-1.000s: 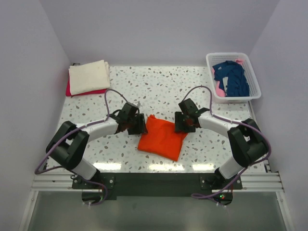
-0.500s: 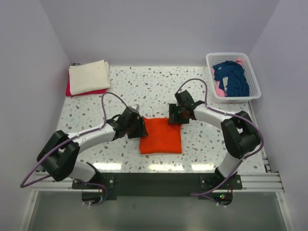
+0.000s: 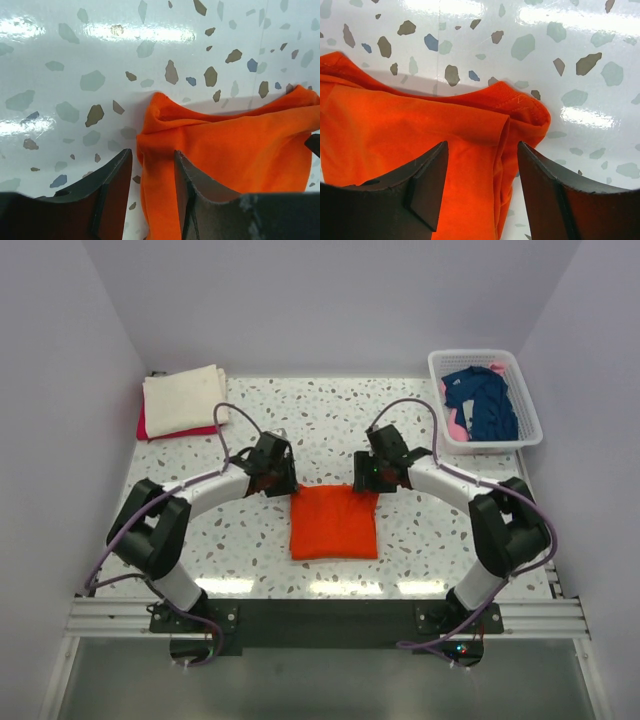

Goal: Fold and stack the t-shirts
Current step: Fold the tshirt

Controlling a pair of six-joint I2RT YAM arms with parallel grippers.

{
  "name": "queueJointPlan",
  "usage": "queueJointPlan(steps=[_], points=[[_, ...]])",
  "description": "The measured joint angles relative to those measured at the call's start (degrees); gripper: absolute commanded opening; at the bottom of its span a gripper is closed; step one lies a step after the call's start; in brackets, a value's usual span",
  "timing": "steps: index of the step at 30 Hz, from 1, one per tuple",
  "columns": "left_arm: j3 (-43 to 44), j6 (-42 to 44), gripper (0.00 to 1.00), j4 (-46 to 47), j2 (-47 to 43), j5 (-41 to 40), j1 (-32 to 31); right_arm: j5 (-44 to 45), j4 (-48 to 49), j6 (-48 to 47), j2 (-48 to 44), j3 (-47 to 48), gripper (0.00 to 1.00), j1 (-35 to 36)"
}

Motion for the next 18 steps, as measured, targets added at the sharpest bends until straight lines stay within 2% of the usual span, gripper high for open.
queueJointPlan(steps=[5,15,18], points=[[0.8,0.2,0.43,-0.1,3.5,0.2,0.0,0.2,0.2,-0.6,1.7,0.0,0.60,-0.7],[1.2,0.2,0.37,0.4,4.5,0.7,0.0,0.2,1.2,-1.1,3.6,0.3,0.52,-1.0],[1.3,0.2,0.33,0.4,4.6,1.0,0.0,0.1,1.4,-1.0,3.8,1.0,0.51,-1.0]])
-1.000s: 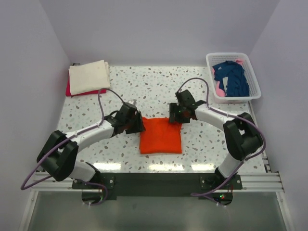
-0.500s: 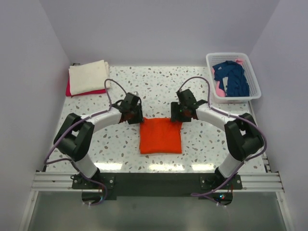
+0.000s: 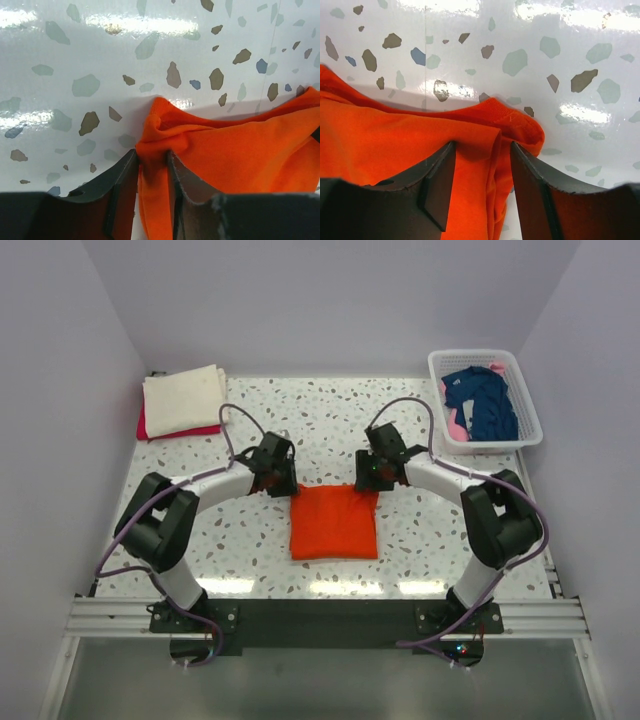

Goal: Fold and stack the t-shirts
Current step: Fold the tshirt

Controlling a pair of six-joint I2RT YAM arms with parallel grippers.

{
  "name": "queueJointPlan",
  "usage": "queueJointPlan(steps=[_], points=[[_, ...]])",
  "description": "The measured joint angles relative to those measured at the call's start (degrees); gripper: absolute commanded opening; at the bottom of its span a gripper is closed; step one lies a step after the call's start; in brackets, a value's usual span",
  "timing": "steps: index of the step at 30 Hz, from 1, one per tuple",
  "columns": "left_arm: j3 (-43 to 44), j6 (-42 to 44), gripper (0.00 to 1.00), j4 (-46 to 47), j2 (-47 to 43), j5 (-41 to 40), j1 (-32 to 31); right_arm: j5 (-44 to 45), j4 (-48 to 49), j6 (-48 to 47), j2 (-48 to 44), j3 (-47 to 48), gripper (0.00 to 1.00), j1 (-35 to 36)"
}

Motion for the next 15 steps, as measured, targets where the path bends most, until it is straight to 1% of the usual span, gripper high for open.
queueJointPlan(steps=[2,4,5,6,8,9,10,11,12,13,15], points=[[0.5,0.0,0.28,0.0,0.2,0.3,0.0,-0.1,0.1,0.0,0.5,0.7,0.49,0.0],[1.1,0.0,0.25,0.1,0.4,0.6,0.0,-0.2,0.3,0.0,1.5,1.4,0.45,0.0],[1.3,0.0,0.22,0.2,0.5,0.6,0.0,-0.2,0.3,0.0,2.0,1.8,0.42,0.0],[1.4,0.0,0.20,0.2,0.6,0.7,0.0,-0.3,0.4,0.0,2.5,2.1,0.37,0.0],[1.5,0.0,0.16,0.2,0.6,0.9,0.0,-0.4,0.4,0.1,3.4,2.6,0.30,0.0],[1.5,0.0,0.13,0.2,0.6,0.9,0.0,-0.4,0.4,0.2,3.6,2.7,0.22,0.0],[1.5,0.0,0.10,0.2,0.6,0.9,0.0,-0.5,0.4,0.2,3.8,2.8,0.18,0.0],[1.5,0.0,0.04,0.2,0.6,1.0,0.0,-0.5,0.4,0.2,3.8,2.9,0.14,0.0],[1.5,0.1,0.02,0.2,0.6,1.0,0.0,-0.6,0.4,0.3,3.8,2.9,0.10,0.0],[1.5,0.1,0.00,0.2,0.6,1.0,0.0,-0.6,0.4,0.4,3.8,3.0,0.08,0.0],[1.5,0.2,0.00,-0.1,0.2,1.1,0.0,-0.5,0.2,0.6,3.4,3.0,0.05,0.0]])
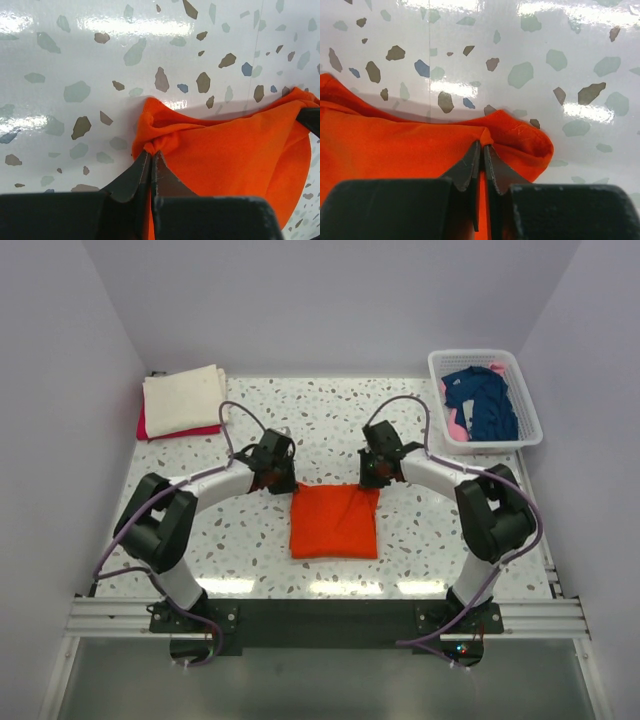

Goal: Fold and stack the t-shirts
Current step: Fold the tshirt

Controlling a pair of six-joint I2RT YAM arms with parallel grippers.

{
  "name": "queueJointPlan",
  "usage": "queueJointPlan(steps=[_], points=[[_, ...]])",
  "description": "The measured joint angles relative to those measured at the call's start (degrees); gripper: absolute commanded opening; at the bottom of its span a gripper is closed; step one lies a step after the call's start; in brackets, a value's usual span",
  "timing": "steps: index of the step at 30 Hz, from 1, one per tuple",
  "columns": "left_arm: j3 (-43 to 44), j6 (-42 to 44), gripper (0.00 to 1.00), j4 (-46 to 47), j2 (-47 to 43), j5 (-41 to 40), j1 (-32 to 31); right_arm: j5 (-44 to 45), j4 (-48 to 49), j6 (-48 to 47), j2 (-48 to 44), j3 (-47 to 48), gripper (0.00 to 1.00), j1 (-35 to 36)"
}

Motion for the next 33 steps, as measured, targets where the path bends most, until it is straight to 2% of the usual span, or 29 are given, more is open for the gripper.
queueJointPlan(steps=[4,9,13,18,23,26,27,28,29,30,31,33], points=[[0.0,0.1,0.00,-0.7,-2.6,0.0,0.0,0.6,-1.6,0.2,-3.2,-0.1,0.03,0.0],[0.1,0.9,0.00,-1.3,-7.6,0.0,0.0,2.6,-3.0,0.5,-11.6,-1.0,0.04,0.0],[2.9,1.9,0.00,-1.7,-7.2,0.3,0.0,4.7,-3.4,0.5,-14.3,-1.0,0.03,0.0],[7.6,3.3,0.00,-1.1,-1.0,1.8,0.0,5.2,-3.0,0.5,-12.5,-3.4,0.03,-1.9],[10.0,3.5,0.00,0.8,7.1,3.0,0.0,4.1,-0.7,0.3,-5.6,-4.0,0.04,-5.7],[10.4,3.5,0.01,1.5,9.9,3.9,0.2,3.1,0.1,0.2,-2.4,-4.0,0.09,-6.8],[10.5,3.5,0.23,1.6,10.2,4.2,0.3,2.8,0.2,0.2,-1.7,-3.9,0.13,-7.0],[10.5,3.8,0.36,1.6,10.2,4.3,0.4,2.7,0.2,0.2,-1.4,-3.6,0.18,-7.0],[10.6,4.2,0.43,1.6,10.1,4.3,0.4,2.7,0.0,0.0,-1.2,-3.3,0.28,-7.1],[10.6,4.4,0.54,1.8,9.8,4.3,0.5,2.9,-0.3,0.0,-1.2,-2.9,0.33,-7.3],[10.6,4.7,0.58,1.7,9.4,4.2,0.7,3.3,-0.8,-0.3,-1.3,-2.5,0.40,-7.4],[10.6,4.9,0.63,1.2,8.1,3.8,1.1,4.2,-2.1,-0.6,-1.5,-1.7,0.43,-7.8]])
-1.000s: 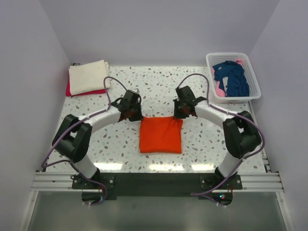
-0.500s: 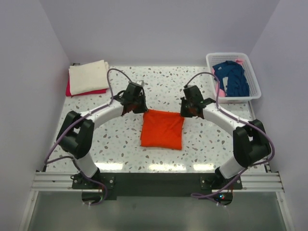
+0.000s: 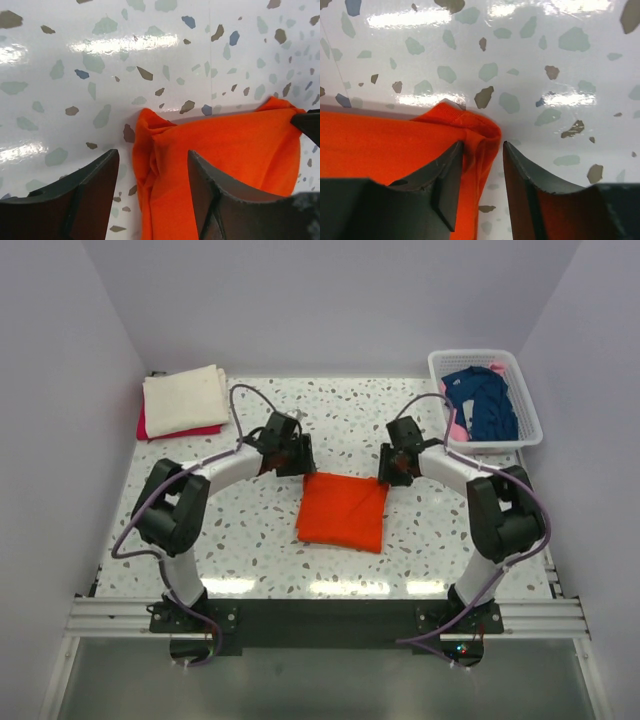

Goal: Fold and stack the t-shirts
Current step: Fold the tshirt

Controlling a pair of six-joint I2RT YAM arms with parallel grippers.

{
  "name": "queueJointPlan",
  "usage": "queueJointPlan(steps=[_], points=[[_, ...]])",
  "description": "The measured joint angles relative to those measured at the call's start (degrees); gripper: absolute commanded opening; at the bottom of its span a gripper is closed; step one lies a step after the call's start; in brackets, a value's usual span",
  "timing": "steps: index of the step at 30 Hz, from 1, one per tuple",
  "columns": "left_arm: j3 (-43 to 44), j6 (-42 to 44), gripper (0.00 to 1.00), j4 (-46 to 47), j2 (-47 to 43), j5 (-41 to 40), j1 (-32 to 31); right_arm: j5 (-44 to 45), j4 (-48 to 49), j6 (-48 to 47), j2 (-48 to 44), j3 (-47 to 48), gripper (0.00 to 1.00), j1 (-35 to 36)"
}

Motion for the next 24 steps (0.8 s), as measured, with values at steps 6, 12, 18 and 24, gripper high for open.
queueJointPlan(steps=[6,12,18,24], points=[[-1.7,0.1,0.53,-1.3,-10.1,-1.0,0.2,2.6,-5.5,0.2,-5.8,0.5,0.44,0.0],[-8.5,-0.5,0.32,-1.2,-18.3,-1.2,-4.6,3.6,-6.2,2.5,-15.1,-2.3,0.37,5.8],[-13.9,-2.4,0.20,-0.2,-16.2,-0.2,-12.6,2.0,-4.1,4.7,-13.5,-7.6,0.33,9.2],[-16.3,-4.0,0.18,0.7,-11.1,-0.5,-17.8,1.4,-1.0,6.0,-9.0,-12.6,0.32,8.3]])
